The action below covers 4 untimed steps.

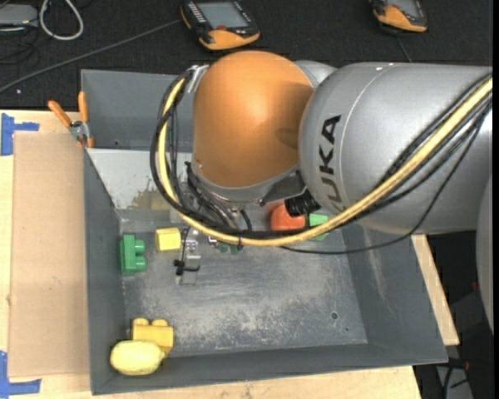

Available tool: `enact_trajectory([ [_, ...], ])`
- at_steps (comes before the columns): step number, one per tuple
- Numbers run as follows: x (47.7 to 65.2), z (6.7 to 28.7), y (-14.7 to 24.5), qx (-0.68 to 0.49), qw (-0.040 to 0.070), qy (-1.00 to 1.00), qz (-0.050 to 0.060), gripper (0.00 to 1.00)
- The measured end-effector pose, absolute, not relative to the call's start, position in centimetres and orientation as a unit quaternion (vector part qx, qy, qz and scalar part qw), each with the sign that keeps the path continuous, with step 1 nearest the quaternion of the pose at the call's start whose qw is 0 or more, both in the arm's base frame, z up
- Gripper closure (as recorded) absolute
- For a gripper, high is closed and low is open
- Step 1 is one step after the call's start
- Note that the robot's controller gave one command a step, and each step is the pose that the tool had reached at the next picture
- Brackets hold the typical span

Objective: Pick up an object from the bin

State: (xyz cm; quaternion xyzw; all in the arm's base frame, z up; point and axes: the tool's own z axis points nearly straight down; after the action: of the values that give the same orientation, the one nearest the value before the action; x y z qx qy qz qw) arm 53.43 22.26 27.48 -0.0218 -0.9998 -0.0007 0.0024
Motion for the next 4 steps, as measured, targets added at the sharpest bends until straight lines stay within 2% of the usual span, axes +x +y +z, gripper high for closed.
enact_trajectory([
  [1, 54.2, 29.2, 19.9, -0.027, 0.001, -1.000, 0.000, 0.00],
  [2, 56.3, 29.5, 21.5, -0.010, 0.000, -1.000, -0.001, 0.00],
  [3, 60.2, 26.4, 24.1, -0.018, -0.003, -1.000, -0.001, 0.00],
  [4, 60.4, 25.9, 23.6, 0.009, -0.003, -1.000, -0.002, 0.00],
])
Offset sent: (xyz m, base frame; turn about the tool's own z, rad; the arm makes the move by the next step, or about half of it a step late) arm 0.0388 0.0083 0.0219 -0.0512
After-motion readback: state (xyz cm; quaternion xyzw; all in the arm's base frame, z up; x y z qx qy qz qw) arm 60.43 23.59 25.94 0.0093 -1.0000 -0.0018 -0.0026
